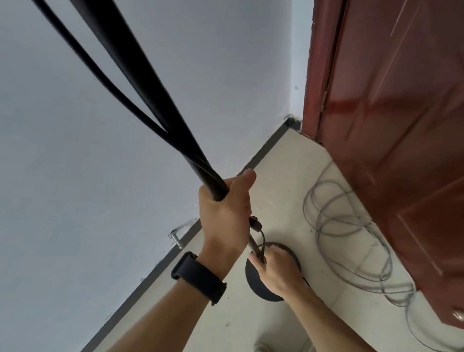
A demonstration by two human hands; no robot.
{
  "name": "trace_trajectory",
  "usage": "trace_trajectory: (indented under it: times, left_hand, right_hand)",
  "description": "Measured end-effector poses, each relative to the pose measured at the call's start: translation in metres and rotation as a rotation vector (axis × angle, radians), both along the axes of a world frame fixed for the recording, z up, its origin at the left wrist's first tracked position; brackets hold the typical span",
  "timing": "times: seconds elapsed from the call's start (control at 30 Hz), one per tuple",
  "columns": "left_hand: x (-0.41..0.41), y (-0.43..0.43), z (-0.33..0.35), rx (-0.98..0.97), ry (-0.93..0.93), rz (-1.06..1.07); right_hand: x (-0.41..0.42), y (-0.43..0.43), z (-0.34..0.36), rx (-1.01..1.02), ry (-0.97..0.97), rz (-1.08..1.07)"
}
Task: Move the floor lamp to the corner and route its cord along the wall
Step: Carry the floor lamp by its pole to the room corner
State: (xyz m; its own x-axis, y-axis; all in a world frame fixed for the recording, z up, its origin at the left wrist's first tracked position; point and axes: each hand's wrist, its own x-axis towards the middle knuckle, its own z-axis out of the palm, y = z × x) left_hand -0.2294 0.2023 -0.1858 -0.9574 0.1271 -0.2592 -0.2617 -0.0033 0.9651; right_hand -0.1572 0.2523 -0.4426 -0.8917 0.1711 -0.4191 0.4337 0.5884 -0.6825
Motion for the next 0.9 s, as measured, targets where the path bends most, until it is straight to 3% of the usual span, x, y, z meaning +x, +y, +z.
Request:
trace_trajectory:
  times: [0.17, 0.47, 0.9]
  left_hand:
    - [0.012, -0.005, 0.040, -0.002, 0.005, 0.092]
    - [0.041, -0.031, 0.190, 0.056, 0.038, 0.271]
    - [0.139, -0.136, 0.357, 0.119, 0.155, 0.716]
  right_hand:
    - [0.005, 0.007, 0.047, -0.029, -0.063, 0.065]
    - [0.019, 0.001, 0.220, -0.001, -0.066, 0.267]
    - [0.053, -0.065, 0.389, 0.096, 0.052, 0.696]
